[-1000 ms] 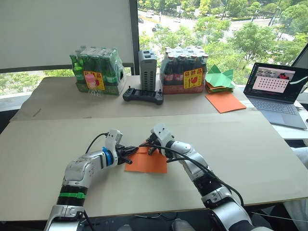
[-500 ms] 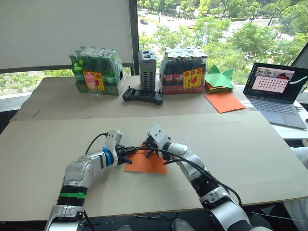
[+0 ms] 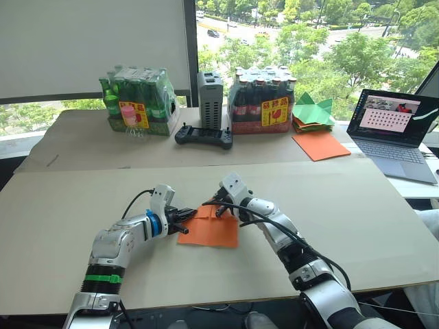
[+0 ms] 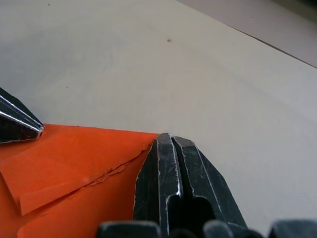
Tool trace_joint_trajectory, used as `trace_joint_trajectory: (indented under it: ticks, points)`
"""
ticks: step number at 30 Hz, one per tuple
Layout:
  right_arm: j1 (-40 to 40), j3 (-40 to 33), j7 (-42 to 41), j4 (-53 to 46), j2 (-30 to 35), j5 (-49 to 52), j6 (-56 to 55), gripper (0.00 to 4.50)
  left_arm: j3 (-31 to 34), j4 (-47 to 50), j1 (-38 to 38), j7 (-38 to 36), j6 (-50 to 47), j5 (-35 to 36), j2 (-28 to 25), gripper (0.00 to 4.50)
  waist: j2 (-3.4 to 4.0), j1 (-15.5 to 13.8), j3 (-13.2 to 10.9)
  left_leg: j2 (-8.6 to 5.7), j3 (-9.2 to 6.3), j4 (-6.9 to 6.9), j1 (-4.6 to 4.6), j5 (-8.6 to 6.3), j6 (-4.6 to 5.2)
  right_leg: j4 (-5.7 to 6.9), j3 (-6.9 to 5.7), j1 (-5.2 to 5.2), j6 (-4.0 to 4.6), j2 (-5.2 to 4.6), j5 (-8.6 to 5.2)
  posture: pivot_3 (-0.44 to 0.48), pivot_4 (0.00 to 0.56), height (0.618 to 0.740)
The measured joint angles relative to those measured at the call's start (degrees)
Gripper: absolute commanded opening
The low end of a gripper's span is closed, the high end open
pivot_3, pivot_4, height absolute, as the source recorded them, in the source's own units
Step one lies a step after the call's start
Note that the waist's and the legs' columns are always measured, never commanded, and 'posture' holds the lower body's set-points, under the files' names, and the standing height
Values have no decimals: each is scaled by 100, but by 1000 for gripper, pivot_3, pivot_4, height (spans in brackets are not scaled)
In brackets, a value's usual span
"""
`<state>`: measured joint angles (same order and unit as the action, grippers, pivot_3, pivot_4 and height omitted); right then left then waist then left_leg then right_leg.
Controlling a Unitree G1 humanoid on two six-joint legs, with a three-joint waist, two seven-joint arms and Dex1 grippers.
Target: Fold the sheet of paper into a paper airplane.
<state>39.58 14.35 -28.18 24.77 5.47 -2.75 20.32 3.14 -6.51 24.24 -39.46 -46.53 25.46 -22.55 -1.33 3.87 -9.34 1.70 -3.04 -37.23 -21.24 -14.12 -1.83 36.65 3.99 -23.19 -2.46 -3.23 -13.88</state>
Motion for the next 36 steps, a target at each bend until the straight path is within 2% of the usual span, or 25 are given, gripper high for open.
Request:
trace_joint_trajectory:
  ticks: [4,8,11,15,17,23,27,36]
  points:
    - [-251,-29,-293,-652,344,147,-8,0,-20,32,-2,1,0,0,0,21,0,-6,-1,-2,0,0,-8,0,0,-7,0,-4,-1,-3,0,0,150,740]
    - [-362,-201,-680,-1163,1080,194,86,0,-55,44,0,3,1,-1,0,21,-1,-30,-1,-2,1,3,-9,0,0,-16,-1,-2,-1,-2,0,0,150,740]
    - [-820,-189,-1207,-1317,1699,197,140,0,-71,79,-26,-13,5,0,-3,21,-1,-42,-1,-2,3,23,-8,0,0,-41,-2,4,0,-2,0,0,150,740]
    - [-1107,-115,-1920,-1768,2258,346,123,0,-87,58,-20,-7,18,-10,-2,21,2,-40,1,-1,4,25,-4,0,0,-46,-2,9,-2,-1,0,0,150,740]
    - [-1218,-50,-2177,-1940,2446,360,61,0,-103,52,-16,-12,18,-10,-2,21,2,-43,1,-1,5,25,-4,0,0,-49,-2,11,-29,-1,-17,0,150,740]
    - [-1310,38,-2448,-2205,2476,411,92,0,-120,-21,32,-18,19,-10,-1,21,2,-48,1,-1,4,25,-1,0,0,-46,-1,12,-31,-1,-18,0,150,740]
    - [-1310,151,-2555,-2295,2258,432,156,0,-129,-49,54,-21,26,-10,9,21,2,-50,1,-1,4,25,-1,0,0,-45,-1,11,-28,-1,-16,0,150,740]
    - [-1227,279,-2566,-2262,2159,463,157,0,-148,-47,64,-11,37,-9,45,21,2,-95,1,-1,5,25,-2,0,0,-47,-1,9,-2,-1,0,0,150,740]
